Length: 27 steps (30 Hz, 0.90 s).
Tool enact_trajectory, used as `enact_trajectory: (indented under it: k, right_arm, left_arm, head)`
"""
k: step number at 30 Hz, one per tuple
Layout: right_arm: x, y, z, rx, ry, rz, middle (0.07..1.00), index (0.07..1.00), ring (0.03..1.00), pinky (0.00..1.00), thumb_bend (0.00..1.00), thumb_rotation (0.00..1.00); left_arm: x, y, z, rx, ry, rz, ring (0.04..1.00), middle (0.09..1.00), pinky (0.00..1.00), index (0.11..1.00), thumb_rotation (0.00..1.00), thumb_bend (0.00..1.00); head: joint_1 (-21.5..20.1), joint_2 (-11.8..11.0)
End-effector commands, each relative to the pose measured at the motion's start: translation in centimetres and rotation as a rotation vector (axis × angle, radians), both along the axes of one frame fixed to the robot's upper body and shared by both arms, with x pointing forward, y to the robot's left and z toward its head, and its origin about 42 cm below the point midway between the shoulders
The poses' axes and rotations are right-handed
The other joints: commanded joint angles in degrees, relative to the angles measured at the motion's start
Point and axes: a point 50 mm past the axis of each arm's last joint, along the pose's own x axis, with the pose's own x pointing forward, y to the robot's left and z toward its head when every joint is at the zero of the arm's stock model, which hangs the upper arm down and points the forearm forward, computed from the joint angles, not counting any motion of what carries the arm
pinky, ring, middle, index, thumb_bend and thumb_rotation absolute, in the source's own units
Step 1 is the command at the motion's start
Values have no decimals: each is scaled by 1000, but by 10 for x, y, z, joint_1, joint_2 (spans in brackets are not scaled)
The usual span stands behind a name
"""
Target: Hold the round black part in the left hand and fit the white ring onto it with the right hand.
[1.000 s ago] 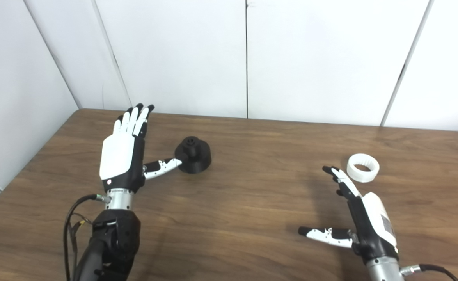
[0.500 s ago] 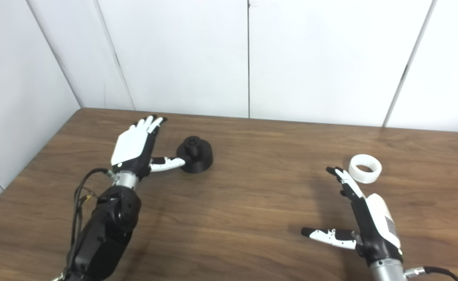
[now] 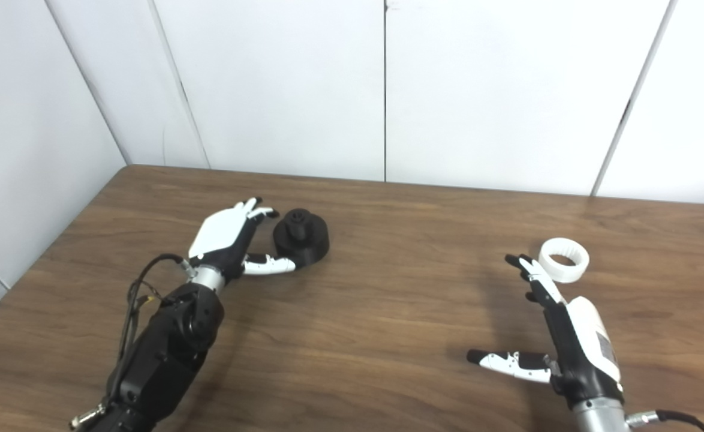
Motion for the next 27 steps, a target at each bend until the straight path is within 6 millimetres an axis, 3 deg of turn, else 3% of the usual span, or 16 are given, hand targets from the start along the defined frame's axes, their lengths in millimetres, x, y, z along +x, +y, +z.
enact_trajectory:
  k: [1, 14, 20, 27]
  right_arm:
    - [4, 1, 22, 1, -92, 13, 951, 893, 903, 798, 904, 203]
    - [-2, -3, 26, 2, -93, 5, 955, 893, 904, 796, 905, 222]
    - [-5, -4, 27, -4, -88, 1, 949, 891, 899, 789, 898, 217]
    - [-7, -6, 25, -3, -82, 0, 947, 887, 901, 801, 895, 217]
  left_arm:
    - [15, 3, 26, 36, -70, -19, 1000, 1000, 1000, 815, 569, 1000]
    - [32, -16, 10, 56, -70, -24, 1000, 1000, 1000, 827, 569, 1000]
    - [36, -22, 1, 5, -171, -2, 1000, 1000, 1000, 739, 450, 1000]
    - [35, -30, -7, -58, -248, 34, 1000, 1000, 1000, 664, 414, 989]
  head:
    - [1, 1]
    - [-8, 7]
    - [-10, 10]
    - [-11, 13]
